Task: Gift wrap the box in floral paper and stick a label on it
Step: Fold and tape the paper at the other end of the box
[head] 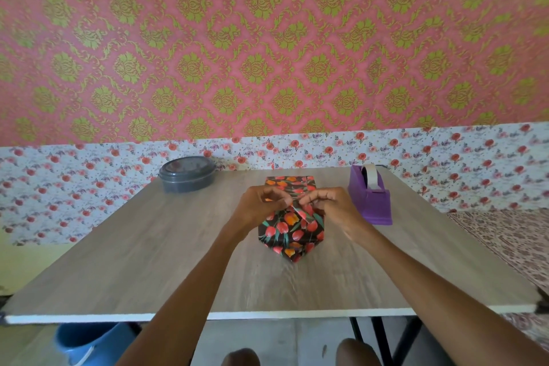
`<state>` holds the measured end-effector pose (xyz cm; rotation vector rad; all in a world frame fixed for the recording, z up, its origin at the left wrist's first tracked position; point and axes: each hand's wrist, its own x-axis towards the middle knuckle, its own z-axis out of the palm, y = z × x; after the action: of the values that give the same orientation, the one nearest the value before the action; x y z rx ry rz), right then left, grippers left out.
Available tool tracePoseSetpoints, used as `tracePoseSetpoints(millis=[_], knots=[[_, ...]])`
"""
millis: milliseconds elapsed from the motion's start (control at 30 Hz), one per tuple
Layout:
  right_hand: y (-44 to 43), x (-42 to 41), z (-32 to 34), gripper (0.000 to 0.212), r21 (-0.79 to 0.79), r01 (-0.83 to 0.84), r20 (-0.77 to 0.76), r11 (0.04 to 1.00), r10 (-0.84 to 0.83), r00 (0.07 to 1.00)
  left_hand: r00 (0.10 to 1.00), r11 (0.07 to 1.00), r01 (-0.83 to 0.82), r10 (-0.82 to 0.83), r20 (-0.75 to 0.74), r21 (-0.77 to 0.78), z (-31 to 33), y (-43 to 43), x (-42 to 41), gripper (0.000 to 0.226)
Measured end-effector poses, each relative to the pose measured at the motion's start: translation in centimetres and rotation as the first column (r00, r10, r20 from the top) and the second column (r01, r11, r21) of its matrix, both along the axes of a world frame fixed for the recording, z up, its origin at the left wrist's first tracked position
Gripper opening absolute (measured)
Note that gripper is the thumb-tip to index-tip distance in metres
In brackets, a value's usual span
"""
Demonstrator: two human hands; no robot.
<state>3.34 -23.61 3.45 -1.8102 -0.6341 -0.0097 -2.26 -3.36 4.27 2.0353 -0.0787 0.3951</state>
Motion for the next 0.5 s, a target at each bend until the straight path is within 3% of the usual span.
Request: tracePoseSetpoints(millis=[133,200,333,500], knots=[[-0.2,0.0,0.7,0.020,0.035,-0.084,-0.093,0.996,0.087,0.992,1.000,1.000,-0.020,0.020,-0.015,0.013,0.1,-0.2,0.1,0.024],[-0.2,-0.1,0.8,0.017,-0.032,-0.071,-0.001,0.997,0.071,0.997,1.000,1.000,-0.018,0.018,0.003,0.015,0.1,-0.2,0.2,0.021],[0.2,-0.2,1.0,0.033,-0.196,-0.046,0.182,0.980,0.083,0.980,0.998,0.999,-0.039,0.038,0.054,0.023,0.0,-0.6,0.0,0.012],[1.0,-0.4,1.1,0.018,-0.208,0.058,0.306,0.976,0.008,0.952,0.999,0.999,0.011,-0.013,0.049,0.037,0.1,-0.7,-0.7,0.011]])
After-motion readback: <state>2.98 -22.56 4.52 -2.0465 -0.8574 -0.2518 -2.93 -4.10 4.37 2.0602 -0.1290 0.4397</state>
